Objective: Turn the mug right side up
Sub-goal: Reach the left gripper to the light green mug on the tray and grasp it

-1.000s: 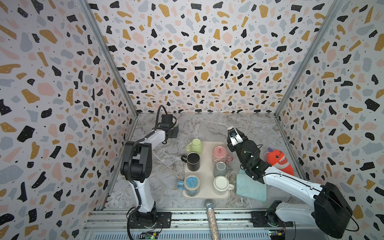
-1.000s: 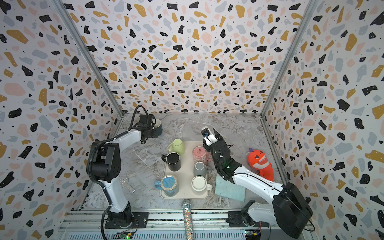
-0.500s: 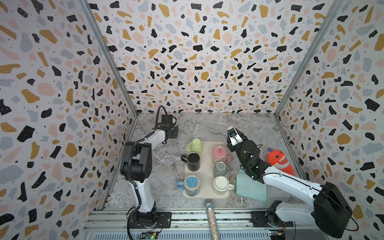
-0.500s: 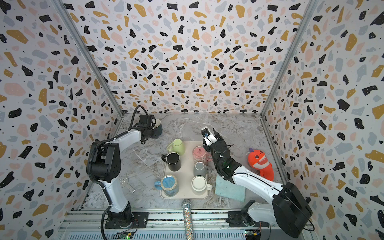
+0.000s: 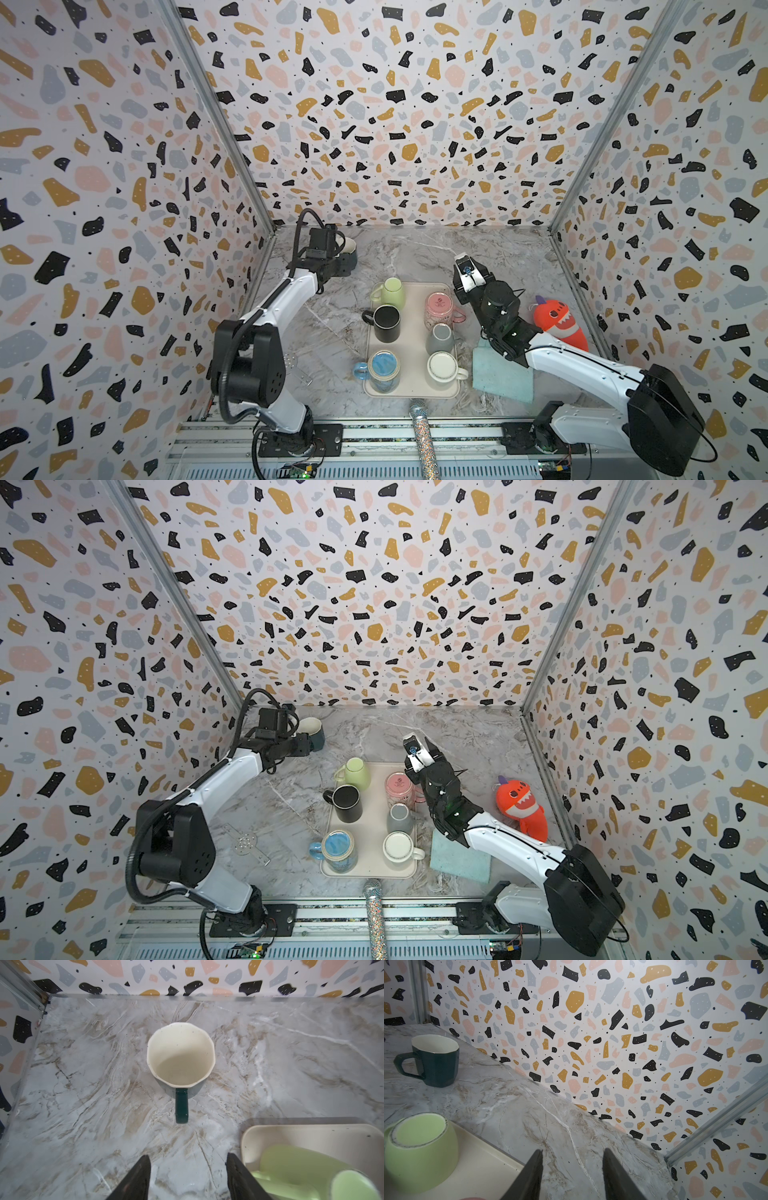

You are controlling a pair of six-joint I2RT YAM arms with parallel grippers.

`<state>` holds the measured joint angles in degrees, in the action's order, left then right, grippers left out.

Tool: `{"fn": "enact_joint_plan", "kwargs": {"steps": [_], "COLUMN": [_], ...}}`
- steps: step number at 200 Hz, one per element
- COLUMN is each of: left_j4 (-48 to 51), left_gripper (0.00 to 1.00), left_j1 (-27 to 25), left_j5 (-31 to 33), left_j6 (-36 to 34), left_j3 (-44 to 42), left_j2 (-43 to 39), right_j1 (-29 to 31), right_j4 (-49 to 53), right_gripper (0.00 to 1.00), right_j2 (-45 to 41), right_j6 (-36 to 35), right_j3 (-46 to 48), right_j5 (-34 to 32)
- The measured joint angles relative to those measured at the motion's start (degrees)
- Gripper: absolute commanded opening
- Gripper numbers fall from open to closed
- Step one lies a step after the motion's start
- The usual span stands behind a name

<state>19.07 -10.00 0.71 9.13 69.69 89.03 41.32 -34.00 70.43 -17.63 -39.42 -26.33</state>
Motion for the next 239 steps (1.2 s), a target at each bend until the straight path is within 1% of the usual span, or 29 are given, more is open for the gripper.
{"fn": "enact_joint_plan", "kwargs": {"steps": [24, 45, 57, 71, 97, 142, 168, 206, 239], "left_j4": [0.55, -2.34, -5.33, -8.35, -12.85, -18.03, -18.32, -18.18, -18.38], "left_gripper": [0.60, 0.61, 0.62, 0.62, 0.62, 0.61, 0.59, 0.58, 0.57], "left_j1": [-1.09, -1.49, -1.49, -1.49, -1.49, -1.46, -1.46, -1.46, -1.46], "left_j5": [-4.83, -12.15, -16.46, -20.02, -24.02, -27.50, -27.76, -27.34, -27.08], "left_j6": [3.85, 10.82, 16.74, 23.89, 37.70, 56.87, 65.72, 76.91, 83.78], "left_j3": [-2.47, -7.17, -10.71, -13.99, -17.00, -17.35, -18.21, -22.38, -23.65], "left_j2": [-6.34, -11.89, -14.64, -16.79, -18.56, -18.75, -17.27, -14.51, -11.37], "right_j1": [0.00, 0.04, 0.04, 0.04, 0.11, 0.22, 0.22, 0.22, 0.22], "right_j4": [0.39, 1.38, 1.66, 1.92, 1.97, 2.38, 2.47, 2.49, 2.49], "right_gripper": [0.49, 0.49, 0.50, 0.50, 0.50, 0.51, 0.51, 0.52, 0.52], "right_j2": [-0.02, -0.35, -0.74, -1.36, -2.21, -2.38, -2.60, -2.78, -2.75], "right_j6": [1.75, 3.48, 4.46, 5.57, 7.37, 8.87, 9.42, 9.75, 9.68], "right_j3": [0.00, 0.00, 0.00, 0.00, 0.00, 0.00, 0.00, 0.00, -0.02], "right_j5": [0.66, 1.36, 1.55, 1.73, 2.62, 3.02, 2.99, 2.78, 2.60]}}
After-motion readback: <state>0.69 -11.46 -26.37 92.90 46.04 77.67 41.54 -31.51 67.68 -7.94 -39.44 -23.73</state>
